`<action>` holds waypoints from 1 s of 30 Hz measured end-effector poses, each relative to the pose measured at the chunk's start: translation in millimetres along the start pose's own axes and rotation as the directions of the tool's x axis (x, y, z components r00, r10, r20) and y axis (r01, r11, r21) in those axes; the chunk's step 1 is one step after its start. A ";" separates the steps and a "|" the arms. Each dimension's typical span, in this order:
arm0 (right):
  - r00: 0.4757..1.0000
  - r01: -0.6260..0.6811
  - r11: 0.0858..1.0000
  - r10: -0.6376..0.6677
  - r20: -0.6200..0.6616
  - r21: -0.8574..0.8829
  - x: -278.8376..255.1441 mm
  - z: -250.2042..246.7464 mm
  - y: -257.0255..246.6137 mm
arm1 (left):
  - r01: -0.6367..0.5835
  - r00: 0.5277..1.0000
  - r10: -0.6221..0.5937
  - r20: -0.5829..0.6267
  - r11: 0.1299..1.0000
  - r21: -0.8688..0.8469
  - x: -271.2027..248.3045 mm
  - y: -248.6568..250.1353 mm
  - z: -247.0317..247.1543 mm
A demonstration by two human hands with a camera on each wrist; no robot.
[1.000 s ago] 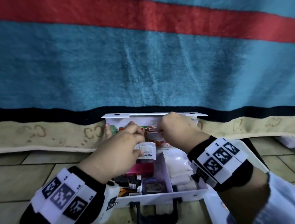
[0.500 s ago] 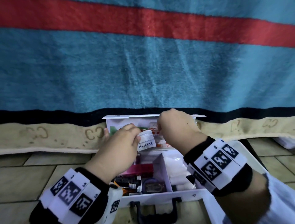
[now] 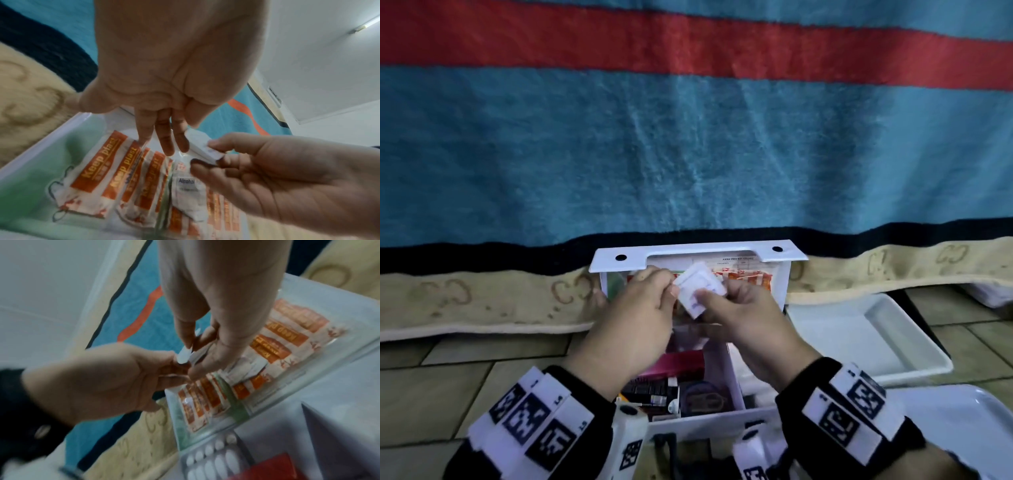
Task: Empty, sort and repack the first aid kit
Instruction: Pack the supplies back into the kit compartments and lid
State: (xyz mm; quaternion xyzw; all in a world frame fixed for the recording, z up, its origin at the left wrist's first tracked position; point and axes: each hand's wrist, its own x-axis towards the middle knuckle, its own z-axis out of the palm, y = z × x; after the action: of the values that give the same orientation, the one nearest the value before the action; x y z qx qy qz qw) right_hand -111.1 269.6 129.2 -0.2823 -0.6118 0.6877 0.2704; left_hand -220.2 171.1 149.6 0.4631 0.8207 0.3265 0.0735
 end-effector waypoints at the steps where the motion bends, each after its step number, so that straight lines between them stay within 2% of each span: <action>1: 1.000 0.010 0.997 -0.007 -0.028 0.074 1.2 -3.8 -5.4 | -0.007 1.000 0.007 0.006 1.000 -0.022 -0.7 -0.2 -1.4; 3: 0.988 0.104 0.991 -0.094 -0.121 0.085 6.5 -14.3 -17.0 | -0.031 0.998 0.029 0.054 0.999 0.024 -3.4 -0.4 -2.6; 6: 0.940 0.229 0.954 -0.268 -0.210 -0.194 17.1 -33.6 -33.3 | -0.037 0.986 -0.009 0.168 0.962 0.269 -6.4 0.6 1.5; 8: 0.926 0.267 0.871 -0.350 -0.141 -0.412 24.2 -43.0 -42.0 | -0.062 0.984 0.003 0.176 0.942 0.331 -6.4 2.2 3.9; 10: 0.922 0.304 0.744 -0.388 -0.014 -0.596 29.0 -46.9 -47.0 | -0.066 0.982 0.001 0.187 0.936 0.344 -5.5 1.7 2.2; 13: 0.922 0.319 0.555 -0.370 0.115 -0.769 30.7 -48.4 -50.2 | -0.064 0.977 -0.008 0.212 0.942 0.331 -4.9 0.5 -1.9; 15: 0.934 0.299 0.468 -0.323 0.154 -0.832 32.0 -51.3 -52.8 | -0.056 0.974 -0.015 0.225 0.951 0.304 -5.1 0.6 -4.2; 17: 0.940 0.286 0.322 -0.279 0.198 -0.903 34.3 -53.0 -56.6 | -0.043 0.972 -0.024 0.233 0.959 0.279 -4.4 0.1 -4.6; 20: 0.942 0.291 0.091 -0.200 0.269 -0.952 35.5 -51.5 -61.3 | -0.036 0.975 -0.020 0.222 0.968 0.246 -4.0 1.8 -5.2; 22: 0.944 0.290 0.004 -0.168 0.285 -0.957 36.8 -50.4 -62.1 | -0.031 0.979 -0.018 0.204 0.971 0.236 -4.5 4.3 -4.1; 24: 0.944 0.286 -0.005 -0.173 0.282 -0.958 38.8 -49.1 -62.8 | -0.030 0.988 -0.011 0.153 0.965 0.261 -5.0 8.6 -2.1; 27: 0.949 0.239 0.054 -0.226 0.221 -0.970 41.7 -48.8 -65.0 | -0.055 0.997 0.038 0.062 0.953 0.298 -5.9 13.4 2.4; 30: 0.954 0.223 0.034 -0.212 0.211 -0.974 42.5 -48.4 -63.2 | -0.100 0.995 0.084 0.062 0.936 0.337 -6.1 15.7 5.3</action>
State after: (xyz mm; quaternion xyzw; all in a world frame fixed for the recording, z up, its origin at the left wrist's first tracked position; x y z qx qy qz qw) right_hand -104.1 340.1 185.1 -0.2912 -0.9501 0.0397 0.1045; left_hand -203.4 174.3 153.9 0.5143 0.8401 0.1724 -0.0037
